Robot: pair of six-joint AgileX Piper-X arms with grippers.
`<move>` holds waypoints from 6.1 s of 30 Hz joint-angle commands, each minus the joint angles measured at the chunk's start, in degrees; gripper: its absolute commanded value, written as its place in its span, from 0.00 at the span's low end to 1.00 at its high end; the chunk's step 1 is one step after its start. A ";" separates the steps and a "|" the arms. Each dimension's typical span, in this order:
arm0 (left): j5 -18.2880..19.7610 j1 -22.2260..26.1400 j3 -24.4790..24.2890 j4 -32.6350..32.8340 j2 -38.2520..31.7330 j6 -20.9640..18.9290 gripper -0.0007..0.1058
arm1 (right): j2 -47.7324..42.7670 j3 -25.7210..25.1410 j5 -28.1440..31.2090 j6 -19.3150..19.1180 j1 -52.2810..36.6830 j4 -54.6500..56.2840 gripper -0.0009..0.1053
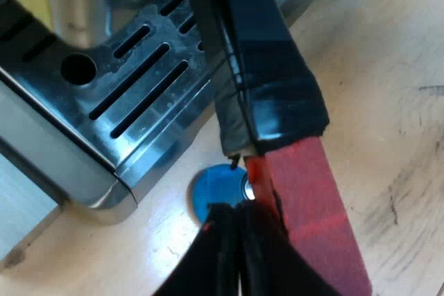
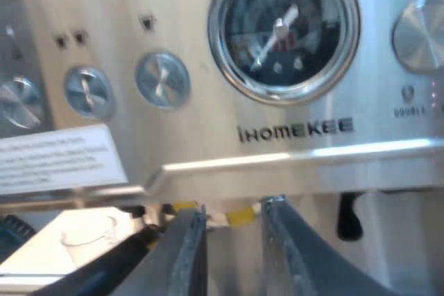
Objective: Put the handle in the coffee machine
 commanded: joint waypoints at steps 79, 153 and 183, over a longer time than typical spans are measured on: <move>-3.31 -31.10 -0.36 -16.55 -0.71 -6.19 0.01 | -39.38 -4.22 -31.86 6.10 0.38 75.76 0.46; -20.45 -9.25 3.07 1.78 -29.42 -14.82 0.64 | -40.10 -10.90 -48.53 14.98 -20.33 95.13 0.46; -23.00 -0.76 -4.35 2.30 -38.08 -14.82 0.64 | -65.50 -11.26 -53.13 8.24 -65.64 119.18 0.46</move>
